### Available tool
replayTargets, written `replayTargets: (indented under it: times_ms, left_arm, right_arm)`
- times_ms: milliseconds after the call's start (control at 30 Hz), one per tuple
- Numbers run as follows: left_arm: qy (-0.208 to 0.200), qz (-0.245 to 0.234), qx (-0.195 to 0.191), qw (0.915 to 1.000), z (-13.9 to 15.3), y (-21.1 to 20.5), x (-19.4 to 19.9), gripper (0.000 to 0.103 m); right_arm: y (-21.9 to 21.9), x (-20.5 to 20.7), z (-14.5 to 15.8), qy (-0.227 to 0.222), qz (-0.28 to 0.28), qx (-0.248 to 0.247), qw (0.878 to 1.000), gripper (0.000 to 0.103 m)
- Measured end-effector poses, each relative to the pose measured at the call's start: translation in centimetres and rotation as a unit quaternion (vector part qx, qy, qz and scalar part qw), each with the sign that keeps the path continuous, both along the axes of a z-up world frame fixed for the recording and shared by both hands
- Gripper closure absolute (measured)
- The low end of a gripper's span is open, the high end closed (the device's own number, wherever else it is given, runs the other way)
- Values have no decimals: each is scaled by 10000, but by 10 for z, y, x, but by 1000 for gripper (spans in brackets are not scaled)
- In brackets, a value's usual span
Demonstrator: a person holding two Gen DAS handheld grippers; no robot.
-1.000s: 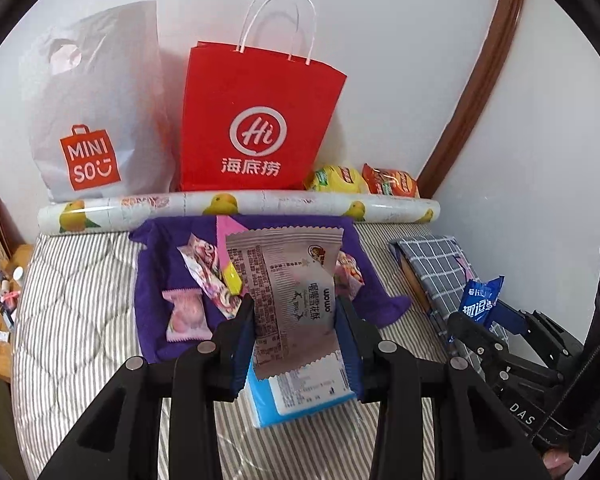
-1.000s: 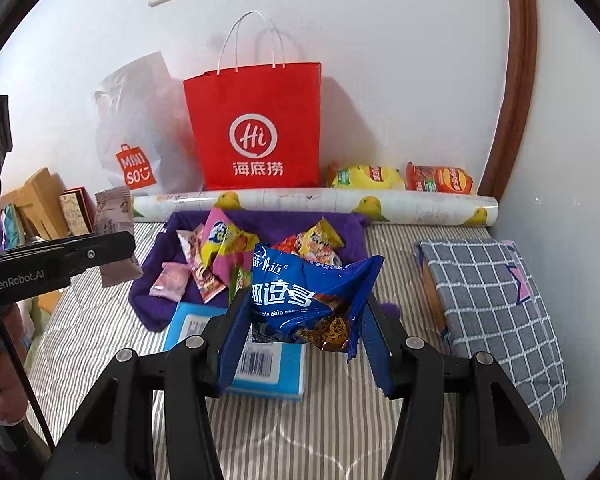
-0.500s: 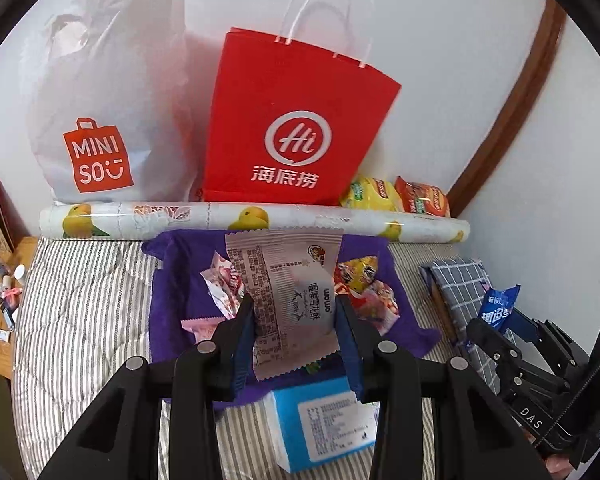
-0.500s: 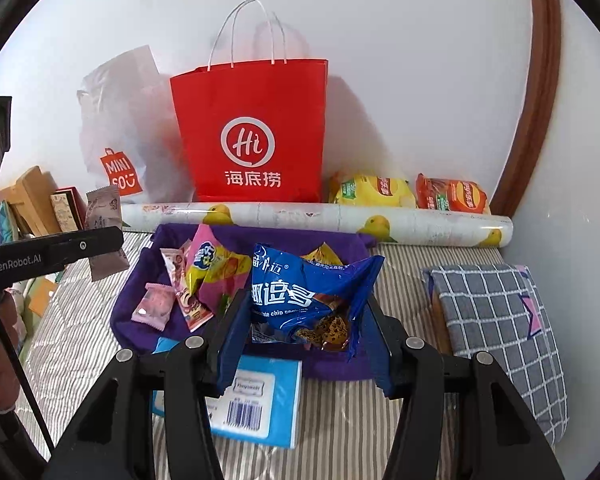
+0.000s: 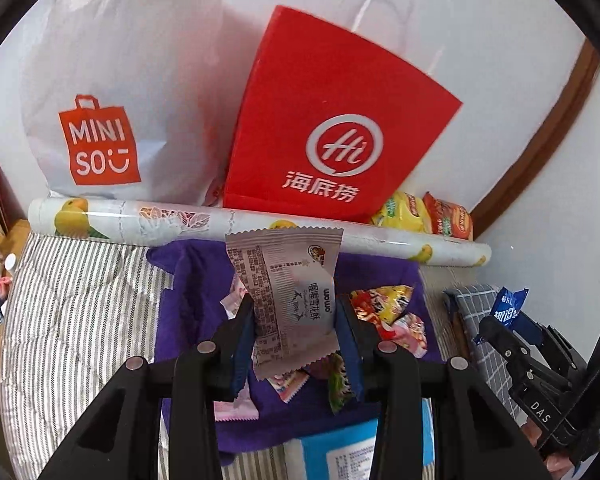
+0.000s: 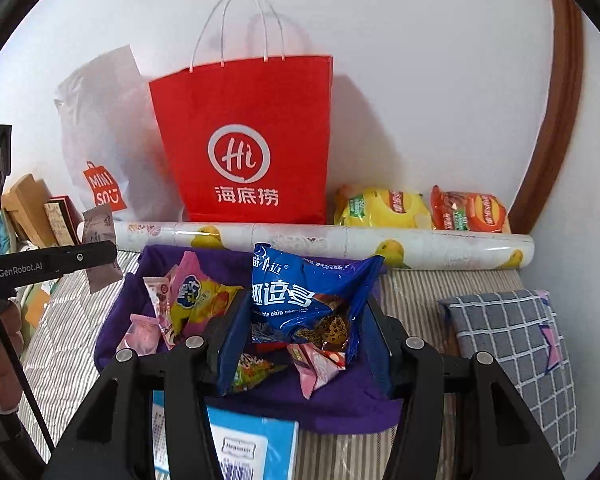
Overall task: Organize snacks
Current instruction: 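Carry the candy packet and blue bag over the purple towel with both grippers, then open both grippers to drop the candy packet and blue bag onto the towel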
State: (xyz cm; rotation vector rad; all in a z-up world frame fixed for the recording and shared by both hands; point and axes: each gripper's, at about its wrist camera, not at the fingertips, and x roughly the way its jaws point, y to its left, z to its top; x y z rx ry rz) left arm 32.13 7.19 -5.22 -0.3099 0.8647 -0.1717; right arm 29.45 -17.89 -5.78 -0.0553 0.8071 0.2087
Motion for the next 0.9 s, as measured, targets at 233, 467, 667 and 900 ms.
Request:
replayTargets:
  times_ms: [233, 467, 667, 900]
  left_arm:
    - [196, 114, -3, 9997, -20, 11, 14, 66]
    - [420, 159, 26, 9990, -38, 18, 24, 66]
    - [601, 240, 54, 9979, -54, 22, 33, 66]
    - [756, 237, 75, 9968, -67, 22, 38, 66]
  right_arm:
    - [23, 24, -16, 133, 320, -7, 9994, 50]
    - [40, 49, -33, 244, 573, 1, 9981, 50]
    - [41, 66, -63, 632, 639, 138, 9959, 50]
    - [39, 78, -85, 1054, 711, 322, 9914, 50]
